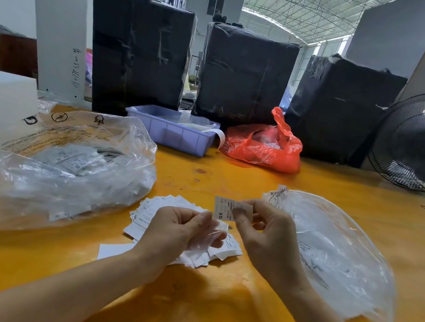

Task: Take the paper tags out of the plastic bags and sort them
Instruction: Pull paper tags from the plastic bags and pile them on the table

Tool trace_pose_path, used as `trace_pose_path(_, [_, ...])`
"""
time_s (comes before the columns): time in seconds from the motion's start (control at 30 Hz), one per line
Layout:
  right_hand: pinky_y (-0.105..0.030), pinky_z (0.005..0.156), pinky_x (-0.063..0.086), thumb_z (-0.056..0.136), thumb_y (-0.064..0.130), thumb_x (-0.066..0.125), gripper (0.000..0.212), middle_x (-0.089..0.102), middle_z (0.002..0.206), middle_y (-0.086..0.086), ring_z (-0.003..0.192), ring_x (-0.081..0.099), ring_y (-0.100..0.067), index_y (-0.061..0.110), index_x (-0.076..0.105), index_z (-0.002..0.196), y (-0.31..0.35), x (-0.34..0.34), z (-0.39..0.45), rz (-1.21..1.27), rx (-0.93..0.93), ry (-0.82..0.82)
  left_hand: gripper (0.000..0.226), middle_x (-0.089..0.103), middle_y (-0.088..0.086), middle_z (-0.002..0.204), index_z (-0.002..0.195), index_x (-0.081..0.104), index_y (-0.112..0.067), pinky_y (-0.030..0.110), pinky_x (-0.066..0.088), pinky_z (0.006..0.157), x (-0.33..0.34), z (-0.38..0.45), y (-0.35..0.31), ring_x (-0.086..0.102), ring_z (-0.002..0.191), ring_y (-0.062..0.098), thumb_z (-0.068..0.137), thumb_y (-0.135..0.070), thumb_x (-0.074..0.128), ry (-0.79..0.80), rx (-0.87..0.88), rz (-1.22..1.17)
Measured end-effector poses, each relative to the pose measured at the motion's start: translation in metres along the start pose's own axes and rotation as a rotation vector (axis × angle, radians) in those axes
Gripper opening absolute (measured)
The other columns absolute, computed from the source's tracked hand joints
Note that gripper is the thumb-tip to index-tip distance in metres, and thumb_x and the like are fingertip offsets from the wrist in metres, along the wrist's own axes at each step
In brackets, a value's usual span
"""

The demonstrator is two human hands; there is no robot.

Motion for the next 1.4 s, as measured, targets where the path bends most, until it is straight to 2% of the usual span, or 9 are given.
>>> trace_pose_path(0.23, [-0.042, 0.064, 0.049, 0.088, 0.013, 0.063, 0.013, 0.069, 0.078, -0.005, 0.072, 0.061, -0.023, 0.004, 0.07, 0.082, 0.0, 0.0, 0.0, -0.047, -0.049, -0.021, 0.025, 0.074, 0.017, 0.082, 0.088, 0.07, 0.0, 0.02, 0.053, 0.057, 0.002, -0.001, -0.001, 0.072, 0.072, 0.025, 0.087, -0.02, 0.055, 0.034, -0.009, -0.023])
trace_pose_path(0.43, [-0.028, 0.061, 0.045, 0.087, 0.008, 0.062, 0.01, 0.068, 0.075, -0.004, 0.067, 0.055, -0.014, 0.006, 0.071, 0.082, 0.005, 0.003, -0.003, -0.101, -0.104, 0.1, 0.028, 0.074, 0.012, 0.082, 0.086, 0.072, -0.009, 0.019, 0.053, 0.057, 0.0, -0.001, 0.0, 0.073, 0.074, 0.024, 0.077, -0.031, 0.058, 0.018, 0.02, 0.025])
trace_pose_path(0.67, [-0.026, 0.053, 0.031, 0.092, 0.009, 0.053, 0.014, 0.046, 0.059, 0.006, 0.053, 0.037, -0.006, 0.009, 0.064, 0.083, -0.003, 0.007, -0.001, -0.086, 0.05, 0.318, 0.024, 0.074, 0.011, 0.078, 0.083, 0.072, -0.004, 0.02, 0.054, 0.058, -0.004, 0.003, 0.002, 0.072, 0.073, 0.024, 0.08, -0.025, 0.061, -0.052, 0.067, 0.098])
trace_pose_path(0.8, [-0.032, 0.058, 0.039, 0.095, 0.009, 0.049, 0.014, 0.051, 0.065, 0.003, 0.06, 0.046, -0.012, 0.012, 0.063, 0.094, -0.005, 0.009, -0.001, 0.022, 0.172, 0.431, 0.014, 0.074, 0.006, 0.072, 0.079, 0.072, -0.011, 0.025, 0.058, 0.064, -0.007, 0.005, 0.003, 0.068, 0.066, 0.015, 0.076, -0.024, 0.067, -0.111, 0.085, 0.163])
trace_pose_path(0.9, [-0.033, 0.068, 0.053, 0.09, 0.009, 0.06, 0.024, 0.06, 0.068, 0.006, 0.064, 0.06, -0.012, 0.017, 0.057, 0.112, -0.006, 0.009, -0.002, 0.142, 0.246, 0.411, 0.007, 0.074, 0.007, 0.076, 0.084, 0.071, -0.009, 0.021, 0.055, 0.06, -0.008, 0.005, 0.006, 0.071, 0.07, 0.017, 0.078, -0.013, 0.07, -0.099, 0.063, 0.161])
trace_pose_path(1.0, [-0.03, 0.062, 0.057, 0.082, 0.008, 0.071, 0.023, 0.067, 0.063, 0.001, 0.06, 0.067, -0.016, 0.016, 0.06, 0.1, -0.008, 0.008, -0.003, 0.273, 0.302, 0.317, 0.009, 0.074, 0.008, 0.078, 0.087, 0.069, -0.006, 0.019, 0.054, 0.058, -0.005, 0.003, 0.006, 0.072, 0.071, 0.018, 0.079, -0.011, 0.07, -0.082, 0.059, 0.151])
trace_pose_path(1.17, [-0.032, 0.059, 0.055, 0.088, 0.015, 0.064, 0.017, 0.067, 0.068, -0.003, 0.055, 0.06, -0.005, 0.012, 0.07, 0.104, -0.008, 0.012, -0.005, 0.145, 0.227, 0.228, 0.013, 0.073, 0.01, 0.078, 0.085, 0.072, -0.006, 0.023, 0.056, 0.061, -0.006, 0.003, 0.005, 0.071, 0.073, 0.016, 0.081, -0.018, 0.067, -0.144, 0.078, 0.153])
trace_pose_path(1.3, [-0.012, 0.056, 0.047, 0.088, 0.019, 0.064, 0.027, 0.062, 0.075, 0.007, 0.063, 0.058, 0.0, 0.02, 0.066, 0.115, -0.001, 0.016, -0.008, 0.12, 0.173, 0.281, 0.021, 0.073, 0.01, 0.075, 0.079, 0.074, -0.008, 0.022, 0.054, 0.058, -0.005, 0.001, 0.005, 0.069, 0.069, 0.017, 0.074, -0.028, 0.069, -0.178, 0.049, 0.089])
trace_pose_path(1.4, [-0.011, 0.06, 0.046, 0.089, 0.026, 0.061, 0.037, 0.046, 0.089, 0.002, 0.075, 0.047, 0.007, 0.026, 0.057, 0.126, 0.004, 0.023, -0.011, 0.163, 0.167, 0.375, 0.02, 0.073, 0.011, 0.076, 0.07, 0.076, -0.014, 0.027, 0.054, 0.058, -0.005, 0.0, 0.003, 0.069, 0.066, 0.019, 0.064, -0.032, 0.073, -0.231, 0.002, -0.022])
Point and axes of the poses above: each hand's wrist, its own z-axis towards the middle knuckle, its own x-axis out of the palm, y = z × x, the point moved 3 cm from there along z, towards the middle knuckle
